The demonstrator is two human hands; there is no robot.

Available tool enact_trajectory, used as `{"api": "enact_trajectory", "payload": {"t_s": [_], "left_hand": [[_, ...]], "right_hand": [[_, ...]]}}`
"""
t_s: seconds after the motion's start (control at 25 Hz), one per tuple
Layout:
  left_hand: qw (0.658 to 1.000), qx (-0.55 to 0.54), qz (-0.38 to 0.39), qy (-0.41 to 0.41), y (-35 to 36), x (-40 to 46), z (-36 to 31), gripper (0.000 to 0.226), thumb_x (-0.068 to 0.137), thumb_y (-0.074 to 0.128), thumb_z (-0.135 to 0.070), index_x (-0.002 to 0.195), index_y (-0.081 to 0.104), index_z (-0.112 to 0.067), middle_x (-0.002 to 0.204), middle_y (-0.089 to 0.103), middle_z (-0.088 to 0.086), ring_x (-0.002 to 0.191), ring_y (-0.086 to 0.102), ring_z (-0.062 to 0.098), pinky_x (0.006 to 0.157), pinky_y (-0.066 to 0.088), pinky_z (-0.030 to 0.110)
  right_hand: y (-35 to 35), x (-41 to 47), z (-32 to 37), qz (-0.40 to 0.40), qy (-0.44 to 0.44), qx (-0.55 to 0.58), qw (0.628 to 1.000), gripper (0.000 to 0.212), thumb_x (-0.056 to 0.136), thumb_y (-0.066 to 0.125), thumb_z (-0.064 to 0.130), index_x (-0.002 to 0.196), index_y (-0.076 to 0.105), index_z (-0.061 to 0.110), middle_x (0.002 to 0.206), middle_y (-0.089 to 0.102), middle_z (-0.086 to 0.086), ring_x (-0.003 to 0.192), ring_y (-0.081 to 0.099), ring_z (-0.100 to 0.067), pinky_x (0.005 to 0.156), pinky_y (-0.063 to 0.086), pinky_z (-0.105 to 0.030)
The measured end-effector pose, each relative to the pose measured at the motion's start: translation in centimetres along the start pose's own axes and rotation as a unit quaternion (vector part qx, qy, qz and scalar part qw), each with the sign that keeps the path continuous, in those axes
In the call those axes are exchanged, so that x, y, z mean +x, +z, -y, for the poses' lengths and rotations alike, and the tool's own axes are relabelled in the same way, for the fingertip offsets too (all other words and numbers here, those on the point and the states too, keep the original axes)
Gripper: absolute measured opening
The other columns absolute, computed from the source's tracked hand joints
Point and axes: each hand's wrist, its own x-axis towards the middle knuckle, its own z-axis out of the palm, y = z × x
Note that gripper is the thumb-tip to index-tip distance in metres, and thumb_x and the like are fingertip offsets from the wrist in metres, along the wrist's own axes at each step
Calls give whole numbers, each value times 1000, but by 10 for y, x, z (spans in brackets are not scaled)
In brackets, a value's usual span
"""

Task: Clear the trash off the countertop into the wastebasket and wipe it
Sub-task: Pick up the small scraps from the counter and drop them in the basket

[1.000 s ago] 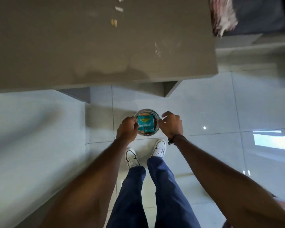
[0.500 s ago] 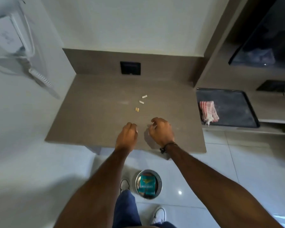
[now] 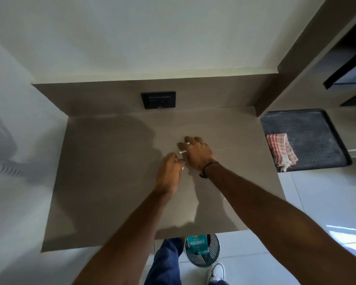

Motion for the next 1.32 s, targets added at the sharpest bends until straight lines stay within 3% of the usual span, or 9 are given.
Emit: {"api": "enact_trajectory", "payload": {"t_s": [0.12,0.48,0.64,0.72,0.8,0.84,0.92,1.16,1.32], "left_hand": [[1000,3,21,16,-16,10,3,24,98,55,-7,110,76,-9,108,69,10,103,64,26,86,55,37],[993,-40,11,-107,-20,-2,-4,28,91,53,1,104,77,-7,113,68,21,105,66,40,92,53,47],[990,-79,-16,-113,-13,-32,-14,25,92,55,5,104,76,4,112,74,25,108,69,37,99,50,42],[947,-248,-57,-198,-10,-55,-35,21,89,60,13,92,78,4,87,80,18,83,74,32,86,59,39],[841,-470,-54,-262,-5,-84,-63,28,86,66,20,82,75,-6,61,77,-1,58,69,14,67,63,28],[803,-533,-39,-263,2,-100,-74,30,85,68,21,80,74,-7,57,76,-6,54,69,9,63,63,21],[782,-566,-5,-261,17,-131,-92,23,85,71,18,81,74,-5,61,77,-3,56,74,9,62,65,16],[776,-560,64,-282,75,-213,-110,21,88,69,14,108,72,13,86,75,13,71,74,14,74,66,22],[670,-630,82,-384,117,-240,-112,24,90,48,6,84,71,3,75,64,15,68,56,22,68,49,29]], "right_hand": [[3,1,1,-18,-32,-18,999,31,101,48,23,128,63,25,144,52,-7,131,46,-32,96,53,-44],[17,-33,0,-40,-55,-34,997,28,99,46,15,119,66,18,117,63,-11,105,65,-35,78,56,-42],[28,-76,-13,-55,72,163,982,25,89,54,13,106,73,15,108,72,-15,98,68,-37,80,56,-39],[27,-105,-18,-25,152,397,905,18,88,59,7,99,74,8,94,74,-18,77,69,-32,67,58,-33],[24,-138,-23,48,189,559,806,7,90,66,5,95,70,7,83,70,-16,59,66,-22,52,58,-27],[24,-157,-26,72,189,580,789,5,89,69,7,93,70,10,77,70,-12,55,66,-18,49,59,-24],[30,-195,-33,89,194,599,772,10,85,77,9,93,72,9,69,69,-7,50,66,-12,49,60,-23],[95,-286,-43,48,202,569,796,14,82,77,4,95,78,-1,92,78,-22,72,73,-23,78,64,-37],[147,-316,-25,-5,189,417,889,18,81,70,12,92,83,18,89,81,-6,74,71,-11,74,59,-21]]}}
